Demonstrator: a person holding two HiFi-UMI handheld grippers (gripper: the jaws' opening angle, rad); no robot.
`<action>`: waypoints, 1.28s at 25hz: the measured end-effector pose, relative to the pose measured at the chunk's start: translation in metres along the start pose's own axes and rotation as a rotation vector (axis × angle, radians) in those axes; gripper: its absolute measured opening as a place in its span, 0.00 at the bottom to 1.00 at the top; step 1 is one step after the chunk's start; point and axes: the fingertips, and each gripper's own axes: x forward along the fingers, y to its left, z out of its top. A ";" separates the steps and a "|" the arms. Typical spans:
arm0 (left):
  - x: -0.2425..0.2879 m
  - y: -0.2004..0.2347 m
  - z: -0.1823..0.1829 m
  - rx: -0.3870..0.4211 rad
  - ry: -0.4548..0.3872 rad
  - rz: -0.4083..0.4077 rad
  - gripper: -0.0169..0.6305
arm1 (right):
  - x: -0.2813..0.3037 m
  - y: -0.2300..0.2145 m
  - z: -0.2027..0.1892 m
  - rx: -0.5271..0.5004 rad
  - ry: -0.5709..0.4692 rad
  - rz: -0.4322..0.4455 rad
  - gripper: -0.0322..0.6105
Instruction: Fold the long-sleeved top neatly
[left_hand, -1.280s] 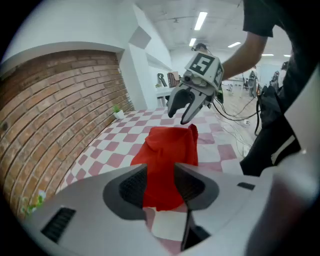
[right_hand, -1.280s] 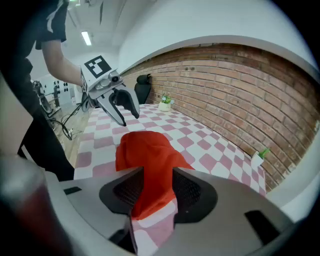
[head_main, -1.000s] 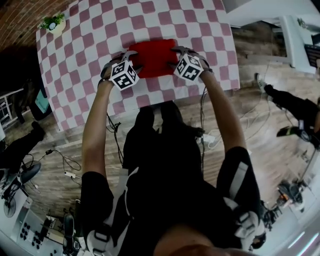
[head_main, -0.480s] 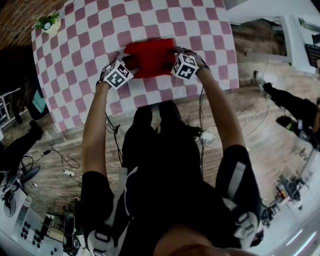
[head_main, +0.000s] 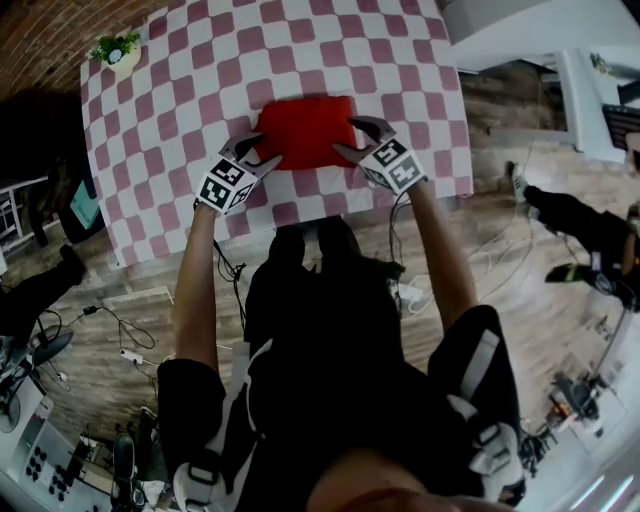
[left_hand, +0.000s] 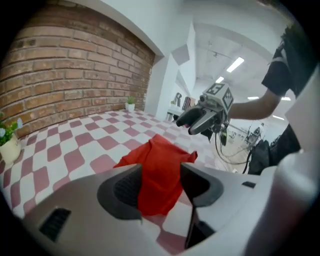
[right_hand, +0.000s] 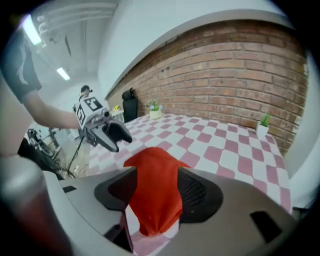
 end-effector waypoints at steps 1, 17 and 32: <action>-0.012 -0.007 0.012 -0.020 -0.056 0.007 0.39 | -0.013 0.004 0.010 0.036 -0.048 -0.017 0.43; -0.232 -0.067 0.188 -0.075 -0.699 0.528 0.04 | -0.196 0.071 0.158 0.187 -0.542 -0.393 0.06; -0.234 -0.088 0.159 -0.111 -0.665 0.551 0.04 | -0.212 0.109 0.154 0.209 -0.596 -0.431 0.06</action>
